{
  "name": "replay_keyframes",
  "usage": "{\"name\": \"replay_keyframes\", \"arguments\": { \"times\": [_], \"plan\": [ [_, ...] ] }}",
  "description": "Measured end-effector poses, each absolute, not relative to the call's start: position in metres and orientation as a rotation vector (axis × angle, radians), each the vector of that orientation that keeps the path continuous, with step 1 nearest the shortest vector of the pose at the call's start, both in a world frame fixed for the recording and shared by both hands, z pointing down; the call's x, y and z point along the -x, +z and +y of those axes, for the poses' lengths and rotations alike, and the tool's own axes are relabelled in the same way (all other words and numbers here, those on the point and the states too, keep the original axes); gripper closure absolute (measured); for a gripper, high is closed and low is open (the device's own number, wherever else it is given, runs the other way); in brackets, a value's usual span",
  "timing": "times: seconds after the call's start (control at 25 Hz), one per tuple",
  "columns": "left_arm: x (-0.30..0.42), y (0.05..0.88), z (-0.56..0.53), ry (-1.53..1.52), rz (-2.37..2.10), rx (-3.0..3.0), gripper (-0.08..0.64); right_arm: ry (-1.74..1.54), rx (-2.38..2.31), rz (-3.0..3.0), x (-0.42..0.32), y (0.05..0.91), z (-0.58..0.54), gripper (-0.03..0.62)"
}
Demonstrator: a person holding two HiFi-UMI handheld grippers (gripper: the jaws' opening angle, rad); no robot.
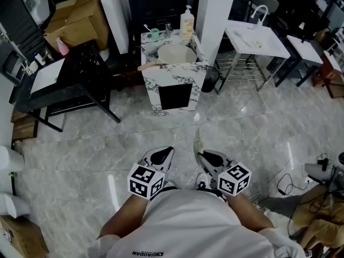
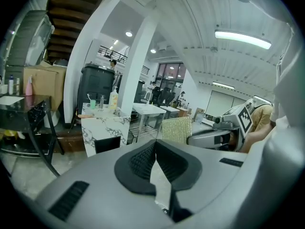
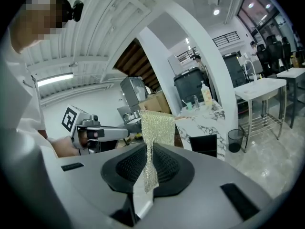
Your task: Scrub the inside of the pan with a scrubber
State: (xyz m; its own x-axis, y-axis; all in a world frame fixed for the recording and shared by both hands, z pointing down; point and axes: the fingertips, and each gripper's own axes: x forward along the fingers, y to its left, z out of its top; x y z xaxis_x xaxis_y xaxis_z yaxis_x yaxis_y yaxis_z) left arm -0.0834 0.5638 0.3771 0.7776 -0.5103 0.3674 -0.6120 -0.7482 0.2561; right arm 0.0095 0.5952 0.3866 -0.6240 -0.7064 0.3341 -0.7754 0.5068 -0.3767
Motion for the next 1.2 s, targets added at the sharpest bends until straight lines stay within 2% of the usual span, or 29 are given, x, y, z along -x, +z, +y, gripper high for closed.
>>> {"name": "replay_keyframes", "arguments": {
  "times": [0.52,0.84,1.2],
  "plan": [
    [0.141,0.398,0.548,0.414,-0.876,-2.591,0.545,0.799,-1.325,-2.554,0.029,0.401,0.578,0.528],
    [0.130,0.409,0.501,0.434,-0.894,-2.574,0.545,0.877,-1.374,-2.542,0.009,0.414,0.527,0.527],
    [0.084,0.404,0.400,0.470,-0.951,-2.576,0.545,0.893,-1.319,-2.607,-0.033,0.413,0.411,0.527]
  ]
}}
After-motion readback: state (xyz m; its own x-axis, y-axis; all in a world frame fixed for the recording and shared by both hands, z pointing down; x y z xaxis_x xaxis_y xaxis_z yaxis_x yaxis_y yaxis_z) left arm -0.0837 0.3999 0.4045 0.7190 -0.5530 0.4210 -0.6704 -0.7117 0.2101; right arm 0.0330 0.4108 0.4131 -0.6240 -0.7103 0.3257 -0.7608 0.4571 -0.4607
